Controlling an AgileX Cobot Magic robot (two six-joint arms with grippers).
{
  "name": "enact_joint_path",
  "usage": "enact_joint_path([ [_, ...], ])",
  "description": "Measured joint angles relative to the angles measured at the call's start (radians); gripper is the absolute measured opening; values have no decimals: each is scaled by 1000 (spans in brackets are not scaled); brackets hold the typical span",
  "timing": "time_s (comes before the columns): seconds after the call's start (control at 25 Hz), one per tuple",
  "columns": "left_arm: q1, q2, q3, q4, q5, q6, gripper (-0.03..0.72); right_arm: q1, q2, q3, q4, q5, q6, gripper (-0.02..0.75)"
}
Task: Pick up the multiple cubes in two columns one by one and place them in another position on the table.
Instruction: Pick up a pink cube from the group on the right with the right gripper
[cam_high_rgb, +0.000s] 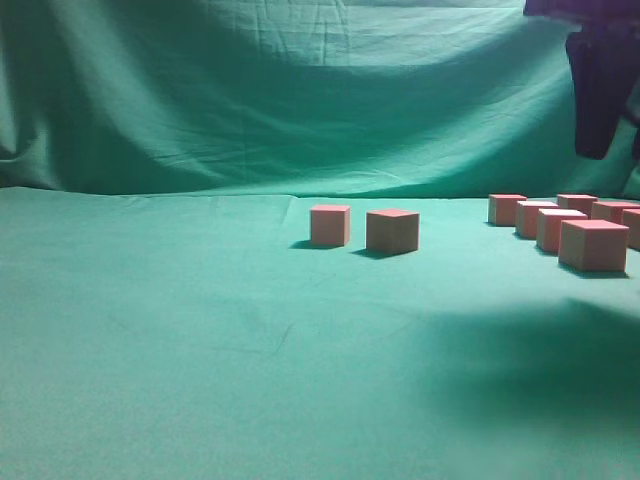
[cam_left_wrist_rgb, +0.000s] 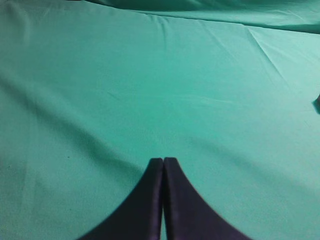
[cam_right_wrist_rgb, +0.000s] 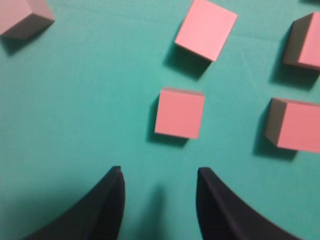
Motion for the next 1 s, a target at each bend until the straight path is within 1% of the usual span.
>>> enact_joint_path([
  [0.2, 0, 0, 0, 0, 0, 0, 0, 0, 29, 18, -15, -91, 0, 344],
  [0.72, 0, 0, 0, 0, 0, 0, 0, 0, 174, 18, -19, -206, -2, 344],
  [0.76, 0, 0, 0, 0, 0, 0, 0, 0, 178, 18, -19, -208, -2, 297],
  [0.8, 0, 0, 0, 0, 0, 0, 0, 0, 178, 18, -21, -210, -2, 274],
  [0.84, 0, 0, 0, 0, 0, 0, 0, 0, 178, 18, -21, -213, -2, 287],
  [1.0, 0, 0, 0, 0, 0, 0, 0, 0, 180, 8, -22, -190, -2, 287],
])
